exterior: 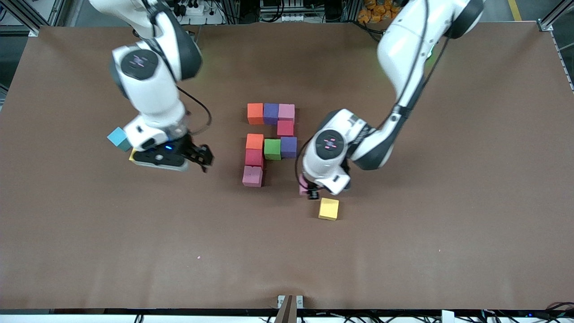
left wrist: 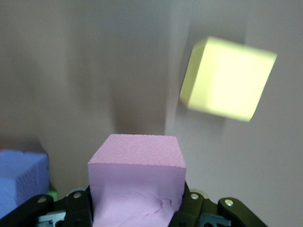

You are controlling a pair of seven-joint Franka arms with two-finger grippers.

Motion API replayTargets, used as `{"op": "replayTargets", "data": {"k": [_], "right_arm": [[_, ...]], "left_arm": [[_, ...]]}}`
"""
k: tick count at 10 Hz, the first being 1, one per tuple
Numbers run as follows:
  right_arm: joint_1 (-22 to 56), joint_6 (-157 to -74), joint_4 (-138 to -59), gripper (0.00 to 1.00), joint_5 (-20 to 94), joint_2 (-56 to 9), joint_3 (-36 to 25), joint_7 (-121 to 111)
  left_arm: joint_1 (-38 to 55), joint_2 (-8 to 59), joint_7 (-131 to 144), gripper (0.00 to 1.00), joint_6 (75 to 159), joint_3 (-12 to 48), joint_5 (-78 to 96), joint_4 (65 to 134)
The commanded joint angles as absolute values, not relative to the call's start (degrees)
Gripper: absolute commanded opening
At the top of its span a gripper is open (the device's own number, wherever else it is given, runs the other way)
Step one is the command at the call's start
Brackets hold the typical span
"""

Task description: Form number 2 with 11 blocks

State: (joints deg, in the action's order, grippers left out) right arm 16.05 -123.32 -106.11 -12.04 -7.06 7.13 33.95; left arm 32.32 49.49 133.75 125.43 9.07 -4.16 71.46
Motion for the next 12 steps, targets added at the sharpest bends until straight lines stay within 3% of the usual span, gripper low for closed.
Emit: {"op": "replayTargets", "data": {"k": [1,4,8,12], "right_arm": [[8.28,-118.77,-108.63,1.0,-9.51,-0.99,10.11,23.25],[0.9,-108.4,-105.92,1.0,-3.78,2.72,9.67,13.58],[-2.28,-94.34,-93.73,1.0,-3.52,2.81,4.06,6.24],[-1.58,-91.06,-89.57,1.0,1.11,2.72,-2.35,2.11]], "left_arm": [[39.09,54.31,136.57,0.1,128.74,4.76,-2.99,66.18],[42.62,56.51,137.02,0.1,133.67,3.69,-2.99,65.92],[43.85,57.39,137.11,0.1,135.26,3.52,-2.99,65.13],[44.12,58.1,140.17,0.11,135.62,3.6,-2.99,65.13]]}}
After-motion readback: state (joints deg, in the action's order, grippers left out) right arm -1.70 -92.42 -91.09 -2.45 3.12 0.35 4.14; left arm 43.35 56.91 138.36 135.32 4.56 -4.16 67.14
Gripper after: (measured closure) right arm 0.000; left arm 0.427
